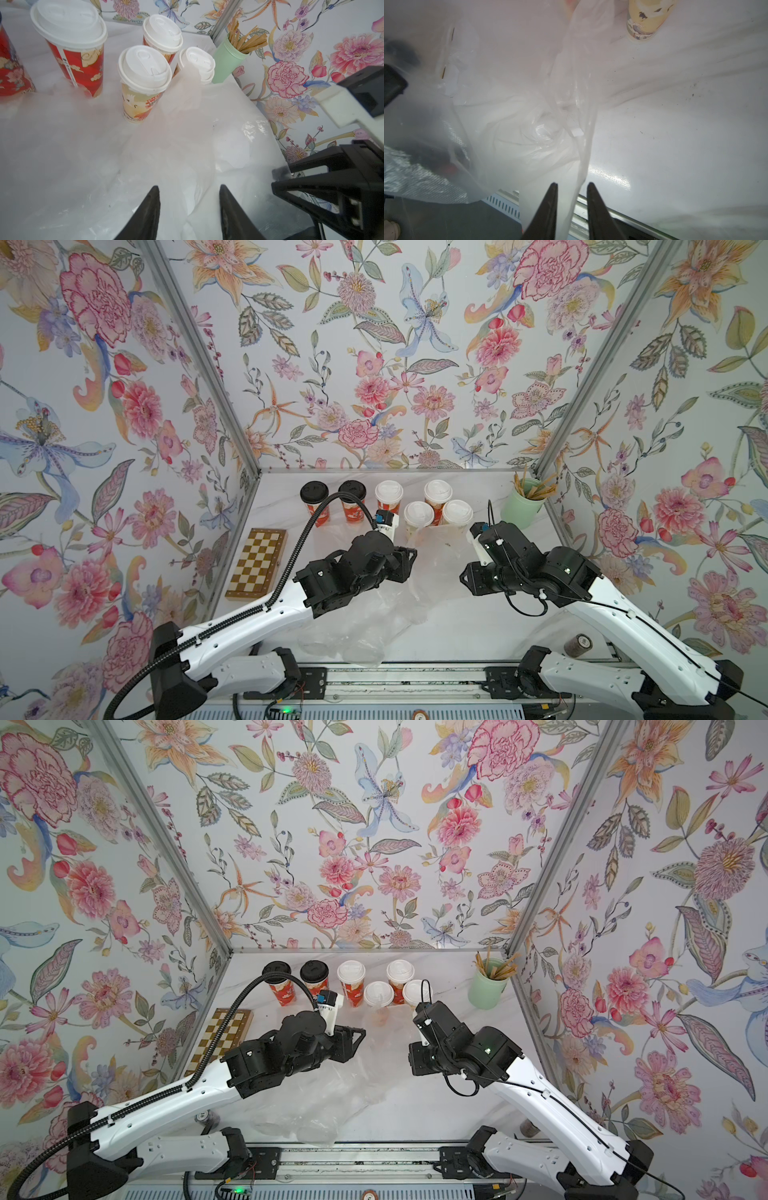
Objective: Pack milk tea into plastic carrier bags
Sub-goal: Adjust the plastic carrier bag at the center of the board.
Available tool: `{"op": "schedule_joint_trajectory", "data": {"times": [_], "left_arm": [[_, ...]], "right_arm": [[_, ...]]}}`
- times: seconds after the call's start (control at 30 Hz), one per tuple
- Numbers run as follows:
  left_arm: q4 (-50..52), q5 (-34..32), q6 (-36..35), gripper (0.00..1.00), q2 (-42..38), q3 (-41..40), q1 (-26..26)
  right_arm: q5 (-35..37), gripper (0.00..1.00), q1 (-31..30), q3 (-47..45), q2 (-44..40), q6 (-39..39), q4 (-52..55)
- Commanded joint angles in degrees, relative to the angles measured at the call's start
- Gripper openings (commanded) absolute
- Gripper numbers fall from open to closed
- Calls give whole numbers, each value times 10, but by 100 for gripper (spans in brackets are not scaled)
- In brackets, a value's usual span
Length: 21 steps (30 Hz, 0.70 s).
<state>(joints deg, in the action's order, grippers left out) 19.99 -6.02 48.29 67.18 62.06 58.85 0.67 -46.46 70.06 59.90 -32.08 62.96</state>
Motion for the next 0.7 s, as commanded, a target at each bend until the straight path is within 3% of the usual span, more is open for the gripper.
{"op": "schedule_joint_trajectory", "data": {"times": [0.0, 0.2, 0.3, 0.33, 0.43, 0.5, 0.67], "left_arm": [[29, -21, -32, 48, 8, 28, -2], [27, -1, -50, 40, 30, 43, -6], [29, 9, -52, 42, 40, 49, -7], [29, 15, -54, 44, 42, 53, -7], [34, 25, -57, 49, 48, 74, -7], [41, 26, -59, 50, 48, 87, -7], [59, 36, -65, 54, 54, 107, -5]], "right_arm": [[-2, 37, 2, 15, -4, 1, -8], [1, 42, 3, 24, 6, 8, -7], [2, 43, 3, 29, 8, 11, -11], [-1, 39, 3, 30, 9, 11, -14], [-13, 13, 2, 32, 9, 11, -26], [-24, 0, 1, 32, 6, 7, -39], [-40, 0, -9, 36, -4, -4, -70]]}}
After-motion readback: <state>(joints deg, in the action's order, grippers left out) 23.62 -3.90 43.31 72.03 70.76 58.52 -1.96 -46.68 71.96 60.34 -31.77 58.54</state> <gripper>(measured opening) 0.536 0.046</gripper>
